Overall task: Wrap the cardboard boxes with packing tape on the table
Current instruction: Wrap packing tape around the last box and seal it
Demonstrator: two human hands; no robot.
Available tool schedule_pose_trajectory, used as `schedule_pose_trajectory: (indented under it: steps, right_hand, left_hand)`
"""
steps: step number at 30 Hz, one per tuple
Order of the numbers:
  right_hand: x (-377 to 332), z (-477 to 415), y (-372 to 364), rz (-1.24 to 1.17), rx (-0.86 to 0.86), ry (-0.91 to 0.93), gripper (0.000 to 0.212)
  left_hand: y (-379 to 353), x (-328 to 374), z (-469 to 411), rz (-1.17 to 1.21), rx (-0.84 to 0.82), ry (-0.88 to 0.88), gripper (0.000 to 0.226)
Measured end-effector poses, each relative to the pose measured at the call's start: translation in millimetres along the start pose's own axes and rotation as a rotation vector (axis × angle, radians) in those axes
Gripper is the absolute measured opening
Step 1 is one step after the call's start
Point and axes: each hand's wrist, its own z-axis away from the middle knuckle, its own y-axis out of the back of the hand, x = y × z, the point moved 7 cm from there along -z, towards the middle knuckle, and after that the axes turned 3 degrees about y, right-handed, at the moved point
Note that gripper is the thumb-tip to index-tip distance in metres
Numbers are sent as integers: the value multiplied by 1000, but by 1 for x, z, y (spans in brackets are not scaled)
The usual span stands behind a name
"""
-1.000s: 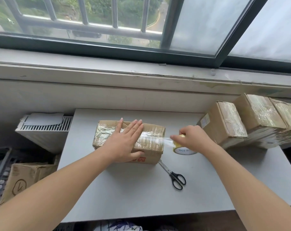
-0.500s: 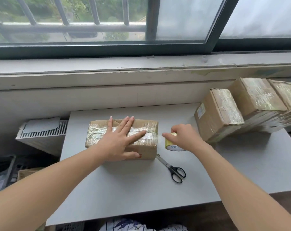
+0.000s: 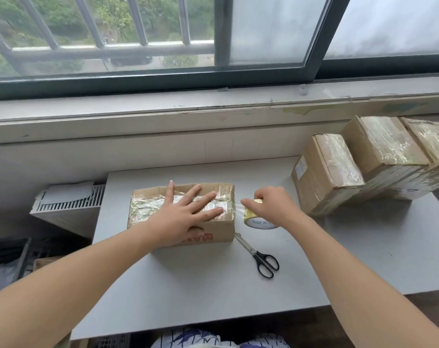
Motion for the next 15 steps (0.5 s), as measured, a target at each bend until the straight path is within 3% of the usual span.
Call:
schedule_pose_trajectory:
  steps: [3,7,11,15]
  right_hand:
    - [-10,-1,12,-17,32,24,54]
    - [-23,-1,18,-2,35,43,51]
    - [-25,1,18,-25,28,67,38]
    - [-29,7,31,-24,48,103,52]
  left_hand:
    - [6,-4,-4,66,-81,65,78]
    - [28,5,-34,156,-67,273,118]
    - [31,36,-76,91,-82,169,117]
    - [38,38,-80,210,-67,154,107]
